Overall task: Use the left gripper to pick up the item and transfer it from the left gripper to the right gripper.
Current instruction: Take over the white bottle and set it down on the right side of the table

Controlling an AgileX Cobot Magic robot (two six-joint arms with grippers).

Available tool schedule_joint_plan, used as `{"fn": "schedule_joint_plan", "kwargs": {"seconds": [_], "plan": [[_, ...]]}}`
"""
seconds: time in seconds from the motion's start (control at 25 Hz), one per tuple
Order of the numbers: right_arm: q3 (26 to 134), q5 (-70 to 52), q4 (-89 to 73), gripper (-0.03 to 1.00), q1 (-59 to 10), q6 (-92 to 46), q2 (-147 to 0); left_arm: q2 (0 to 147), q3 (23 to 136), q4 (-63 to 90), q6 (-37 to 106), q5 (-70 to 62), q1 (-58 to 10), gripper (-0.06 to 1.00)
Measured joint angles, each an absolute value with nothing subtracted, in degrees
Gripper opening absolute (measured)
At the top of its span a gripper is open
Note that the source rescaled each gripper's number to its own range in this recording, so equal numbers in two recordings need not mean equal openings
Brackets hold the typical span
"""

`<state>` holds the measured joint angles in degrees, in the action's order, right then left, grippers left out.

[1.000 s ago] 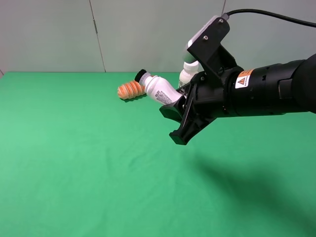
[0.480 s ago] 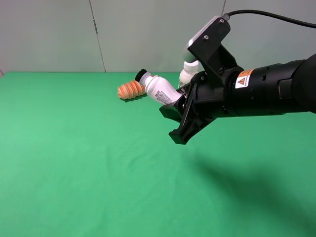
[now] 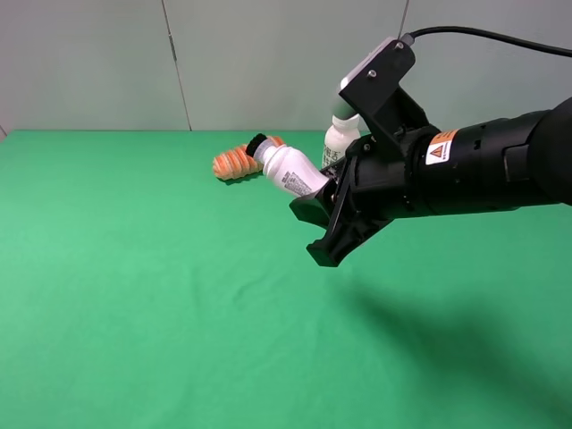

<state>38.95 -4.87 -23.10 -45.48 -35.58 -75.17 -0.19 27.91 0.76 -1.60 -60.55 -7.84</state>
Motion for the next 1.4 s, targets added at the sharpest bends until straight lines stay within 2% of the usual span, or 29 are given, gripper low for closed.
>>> {"fn": "schedule_joint_plan", "kwargs": {"seconds": [0.36,0.56,1.12,1.4], "plan": [[39.0,-6.6,-23.1,0.0,-45.1,-31.4,-75.2,-0.2,27.9,0.7,-1.6,-60.6,3.7,1.0],[39.0,-8.4,-23.2,0.0,-38.4,-25.4,-75.2,-0.2,27.9,0.7,-1.6,-60.6,7.8,1.0],[39.0,-14.1,-23.1,0.0,-16.0,-22.6,-75.2,-0.2,27.9,0.7,-1.6,-60.6,8.0,1.0],[39.0,-15.1,-23.1,0.0,-10.0,-21.6,-80.1,-0.2,27.9,0.7,-1.6,-60.5,8.0,1.0]]}}
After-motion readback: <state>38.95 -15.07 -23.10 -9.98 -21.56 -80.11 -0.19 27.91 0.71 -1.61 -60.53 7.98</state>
